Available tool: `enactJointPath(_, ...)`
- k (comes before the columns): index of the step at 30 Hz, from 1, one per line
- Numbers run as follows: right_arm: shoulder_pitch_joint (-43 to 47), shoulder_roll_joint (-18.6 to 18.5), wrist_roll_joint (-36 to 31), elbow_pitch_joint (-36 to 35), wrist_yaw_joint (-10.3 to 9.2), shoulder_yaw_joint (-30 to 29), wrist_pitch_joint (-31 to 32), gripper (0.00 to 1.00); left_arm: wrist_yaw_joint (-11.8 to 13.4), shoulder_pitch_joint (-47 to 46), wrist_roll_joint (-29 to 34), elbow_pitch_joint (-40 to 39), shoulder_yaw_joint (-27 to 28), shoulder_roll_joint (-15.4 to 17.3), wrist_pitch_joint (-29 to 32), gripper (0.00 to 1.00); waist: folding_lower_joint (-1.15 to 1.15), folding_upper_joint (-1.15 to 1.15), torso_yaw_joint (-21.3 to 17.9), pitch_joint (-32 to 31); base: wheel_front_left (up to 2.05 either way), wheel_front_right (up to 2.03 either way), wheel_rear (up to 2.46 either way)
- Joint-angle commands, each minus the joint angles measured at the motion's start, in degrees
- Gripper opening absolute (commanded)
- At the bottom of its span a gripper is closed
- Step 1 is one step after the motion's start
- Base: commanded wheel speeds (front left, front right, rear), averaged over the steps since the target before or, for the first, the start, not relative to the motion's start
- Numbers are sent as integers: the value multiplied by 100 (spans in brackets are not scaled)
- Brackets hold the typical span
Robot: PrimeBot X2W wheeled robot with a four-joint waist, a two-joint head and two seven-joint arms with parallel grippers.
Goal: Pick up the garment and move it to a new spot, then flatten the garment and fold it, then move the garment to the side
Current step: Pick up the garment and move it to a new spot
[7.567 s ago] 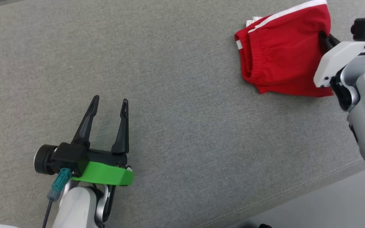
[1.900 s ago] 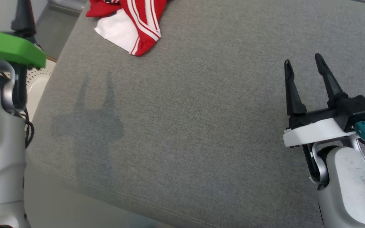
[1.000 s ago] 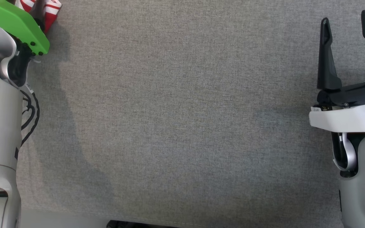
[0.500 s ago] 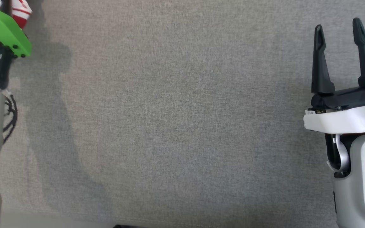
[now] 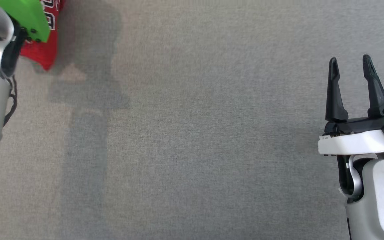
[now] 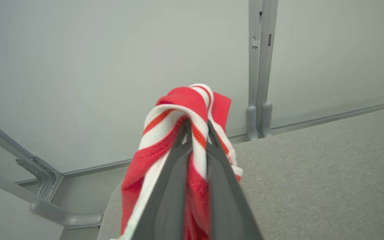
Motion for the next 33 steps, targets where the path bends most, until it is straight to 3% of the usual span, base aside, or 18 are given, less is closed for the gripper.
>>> enactJointPath(1,126,0,93,65,-2,2,-62,100,15,94,-65,-214,-148,26,81,0,0,0,-493,-580,0,0,0)
enactJointPath(9,263,1,342,275,-2,72,-155,100,24,537,-287,-1193,-855,-238,426,0,0,0,-1219,-708,0,0,0)
enactJointPath(12,269,1,430,359,-2,87,-167,100,96,807,-399,-1240,-965,-610,310,0,0,0,-1509,-663,0,0,0)
enactJointPath(22,172,3,693,583,-2,337,-199,100,183,1371,-562,-209,-1393,-1832,-222,0,0,0,-2249,-536,0,0,0)
enactJointPath(29,246,2,821,678,-2,475,-201,100,226,1545,-763,441,-1689,-2083,-682,0,0,0,-2476,-512,0,0,0)
enactJointPath(32,247,3,829,741,-2,534,-202,100,277,1596,-1032,290,-1955,-2102,-859,0,0,0,-2520,-542,0,0,0)
enactJointPath(33,240,2,839,765,-2,560,-201,100,320,1600,-1140,214,-2071,-2097,-905,13,0,0,-2530,-556,0,0,0)
